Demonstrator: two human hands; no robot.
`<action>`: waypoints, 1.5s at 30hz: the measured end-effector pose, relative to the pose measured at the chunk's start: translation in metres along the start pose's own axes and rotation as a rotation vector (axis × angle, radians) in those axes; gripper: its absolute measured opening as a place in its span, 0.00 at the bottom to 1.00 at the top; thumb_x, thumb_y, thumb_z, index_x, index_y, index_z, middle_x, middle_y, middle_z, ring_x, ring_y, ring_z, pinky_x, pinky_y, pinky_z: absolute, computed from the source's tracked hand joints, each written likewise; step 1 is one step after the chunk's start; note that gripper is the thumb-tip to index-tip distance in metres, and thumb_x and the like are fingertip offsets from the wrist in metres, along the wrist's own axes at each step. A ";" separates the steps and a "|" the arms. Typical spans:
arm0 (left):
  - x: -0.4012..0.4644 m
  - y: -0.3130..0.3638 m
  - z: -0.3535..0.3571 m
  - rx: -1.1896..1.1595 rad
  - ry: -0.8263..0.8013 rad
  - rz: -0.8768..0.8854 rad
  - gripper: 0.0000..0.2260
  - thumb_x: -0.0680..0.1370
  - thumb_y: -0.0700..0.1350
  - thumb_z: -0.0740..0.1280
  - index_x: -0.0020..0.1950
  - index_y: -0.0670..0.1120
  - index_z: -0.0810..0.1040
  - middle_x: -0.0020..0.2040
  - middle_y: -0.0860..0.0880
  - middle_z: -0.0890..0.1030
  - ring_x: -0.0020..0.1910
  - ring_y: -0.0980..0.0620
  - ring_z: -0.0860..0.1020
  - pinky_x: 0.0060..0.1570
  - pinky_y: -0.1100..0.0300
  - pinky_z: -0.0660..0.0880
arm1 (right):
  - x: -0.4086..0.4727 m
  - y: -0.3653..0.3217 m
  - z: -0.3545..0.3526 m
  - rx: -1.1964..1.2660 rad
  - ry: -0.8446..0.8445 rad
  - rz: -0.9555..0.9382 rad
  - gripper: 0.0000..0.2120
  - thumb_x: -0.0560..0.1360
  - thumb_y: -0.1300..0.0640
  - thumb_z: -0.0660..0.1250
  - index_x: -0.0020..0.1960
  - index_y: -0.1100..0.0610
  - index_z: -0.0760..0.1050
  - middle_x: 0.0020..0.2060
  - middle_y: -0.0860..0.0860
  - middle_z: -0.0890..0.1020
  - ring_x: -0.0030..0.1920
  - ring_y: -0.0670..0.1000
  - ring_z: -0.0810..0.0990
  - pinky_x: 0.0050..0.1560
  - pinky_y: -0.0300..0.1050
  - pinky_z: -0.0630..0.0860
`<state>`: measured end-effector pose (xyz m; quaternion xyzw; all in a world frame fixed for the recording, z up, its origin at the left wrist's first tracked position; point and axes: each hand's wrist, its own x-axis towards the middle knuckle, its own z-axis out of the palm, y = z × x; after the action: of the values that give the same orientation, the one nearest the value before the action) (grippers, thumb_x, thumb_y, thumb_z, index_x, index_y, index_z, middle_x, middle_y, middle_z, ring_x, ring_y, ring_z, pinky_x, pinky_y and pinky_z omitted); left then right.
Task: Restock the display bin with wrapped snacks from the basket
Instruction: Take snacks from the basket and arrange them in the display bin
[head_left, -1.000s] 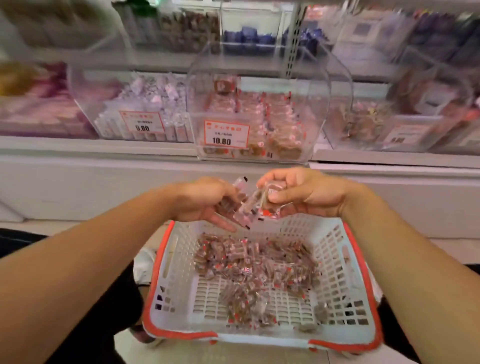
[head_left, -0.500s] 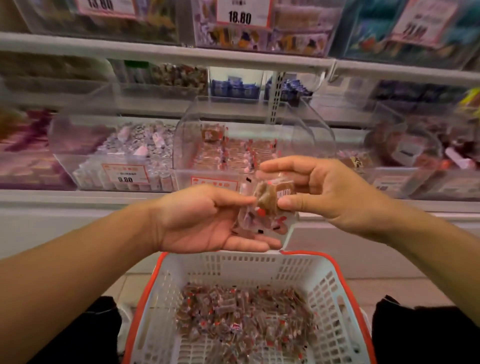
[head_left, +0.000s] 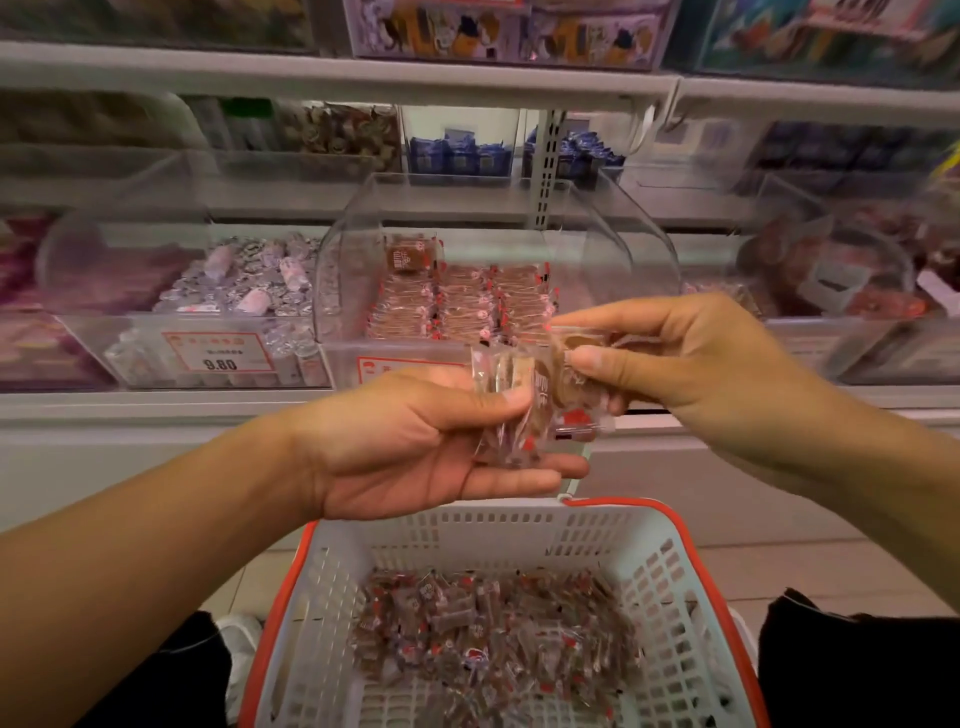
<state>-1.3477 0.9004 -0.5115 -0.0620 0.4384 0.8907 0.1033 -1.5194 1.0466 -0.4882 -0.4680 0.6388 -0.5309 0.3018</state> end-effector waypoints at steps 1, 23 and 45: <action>-0.001 0.000 0.000 0.004 -0.016 0.005 0.17 0.77 0.41 0.65 0.65 0.37 0.76 0.65 0.36 0.78 0.64 0.37 0.77 0.56 0.54 0.79 | -0.001 0.001 -0.001 0.095 -0.030 0.028 0.15 0.68 0.58 0.72 0.54 0.55 0.85 0.42 0.56 0.86 0.35 0.49 0.81 0.36 0.36 0.78; -0.030 0.049 0.000 0.354 0.144 -0.005 0.15 0.75 0.52 0.69 0.55 0.44 0.84 0.54 0.38 0.83 0.42 0.52 0.84 0.28 0.68 0.77 | 0.054 -0.047 0.014 -0.247 -0.606 -0.040 0.19 0.70 0.62 0.75 0.59 0.53 0.79 0.52 0.58 0.84 0.51 0.53 0.83 0.52 0.43 0.79; -0.045 0.080 -0.091 1.763 1.045 0.266 0.16 0.76 0.47 0.64 0.29 0.45 0.75 0.27 0.49 0.75 0.30 0.51 0.75 0.27 0.59 0.63 | 0.257 0.045 0.089 -0.830 0.169 0.082 0.39 0.68 0.49 0.80 0.73 0.58 0.66 0.68 0.58 0.73 0.67 0.58 0.73 0.63 0.47 0.72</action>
<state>-1.3212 0.7748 -0.4964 -0.2943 0.9288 0.1195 -0.1907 -1.5507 0.7750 -0.5252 -0.4788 0.8389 -0.2528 0.0549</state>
